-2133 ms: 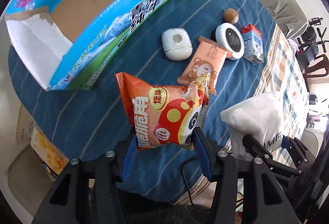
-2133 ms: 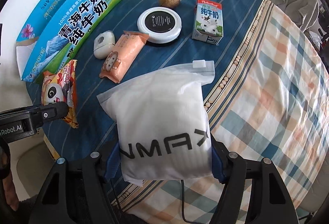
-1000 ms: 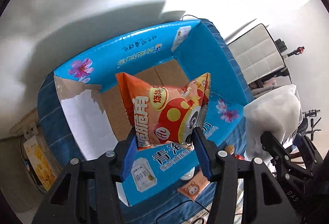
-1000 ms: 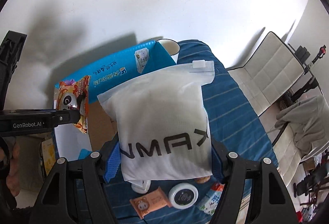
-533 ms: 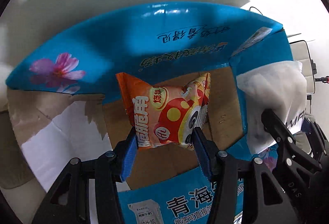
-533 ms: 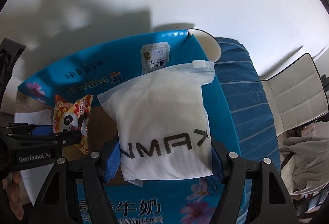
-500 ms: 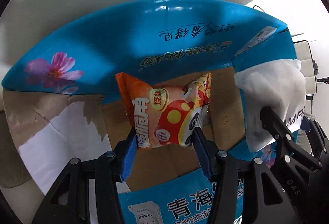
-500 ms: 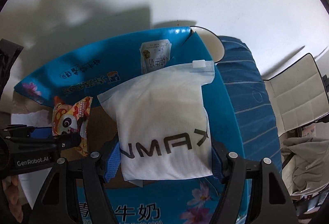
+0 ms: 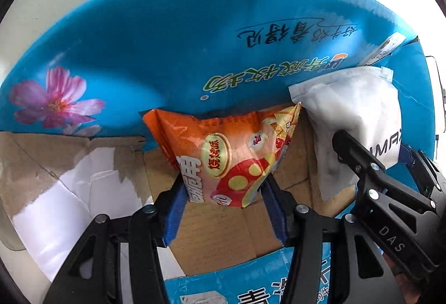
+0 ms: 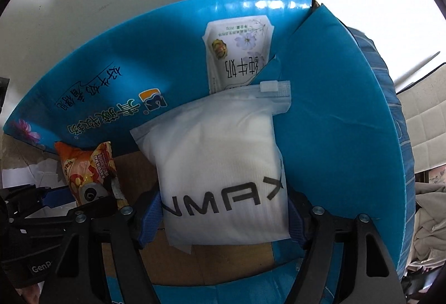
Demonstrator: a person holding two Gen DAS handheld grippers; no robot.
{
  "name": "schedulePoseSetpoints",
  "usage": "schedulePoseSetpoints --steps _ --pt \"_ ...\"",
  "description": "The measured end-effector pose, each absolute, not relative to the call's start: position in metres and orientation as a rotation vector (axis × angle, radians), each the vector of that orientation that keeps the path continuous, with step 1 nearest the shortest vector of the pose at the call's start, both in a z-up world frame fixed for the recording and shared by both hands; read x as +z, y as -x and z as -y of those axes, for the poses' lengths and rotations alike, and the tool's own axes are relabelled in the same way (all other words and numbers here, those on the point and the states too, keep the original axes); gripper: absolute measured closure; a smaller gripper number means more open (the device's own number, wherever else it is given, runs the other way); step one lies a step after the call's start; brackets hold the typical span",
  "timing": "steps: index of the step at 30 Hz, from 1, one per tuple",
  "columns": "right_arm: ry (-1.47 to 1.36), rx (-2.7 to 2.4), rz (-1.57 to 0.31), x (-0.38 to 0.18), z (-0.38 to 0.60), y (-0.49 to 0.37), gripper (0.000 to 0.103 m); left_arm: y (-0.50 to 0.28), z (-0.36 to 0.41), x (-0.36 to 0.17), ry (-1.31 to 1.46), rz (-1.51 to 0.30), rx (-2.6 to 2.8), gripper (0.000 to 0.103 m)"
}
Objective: Organize objects
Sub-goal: 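Carry both bags over the blue box and open both tools to drop them, then lift both open tools away from the box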
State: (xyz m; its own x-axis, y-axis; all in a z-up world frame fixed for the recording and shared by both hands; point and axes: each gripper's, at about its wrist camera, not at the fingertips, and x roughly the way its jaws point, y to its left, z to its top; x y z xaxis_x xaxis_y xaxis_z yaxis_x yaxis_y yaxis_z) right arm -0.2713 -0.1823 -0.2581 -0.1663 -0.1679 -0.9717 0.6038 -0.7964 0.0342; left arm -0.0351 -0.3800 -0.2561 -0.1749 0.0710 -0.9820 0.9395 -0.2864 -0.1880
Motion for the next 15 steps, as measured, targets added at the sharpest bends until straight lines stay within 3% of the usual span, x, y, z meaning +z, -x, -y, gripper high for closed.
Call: schedulePoseSetpoints --steps 5,7,9,10,12,15 --pt "-1.616 -1.962 -0.505 -0.257 0.176 0.273 0.019 0.028 0.378 -0.238 -1.363 -1.19 -1.569 0.046" --pt "-1.589 -1.966 -0.506 -0.249 0.172 0.271 0.018 0.022 0.377 -0.226 -1.341 -1.161 -1.577 0.033" --pt "-1.568 -1.976 -0.496 -0.237 0.165 0.271 0.017 0.014 0.375 -0.214 -1.306 -1.15 -1.6 0.008" --pt "-1.557 -1.98 -0.491 -0.231 0.161 0.27 0.016 0.009 0.373 -0.208 -1.29 -1.15 -1.608 0.003" --pt "-1.527 -1.999 -0.508 -0.217 0.153 0.267 0.005 0.0 0.369 -0.195 -1.265 -1.137 -1.622 0.0" --pt "-1.496 -2.008 -0.511 -0.198 0.142 0.259 0.001 -0.011 0.361 -0.178 -1.253 -1.129 -1.658 0.0"
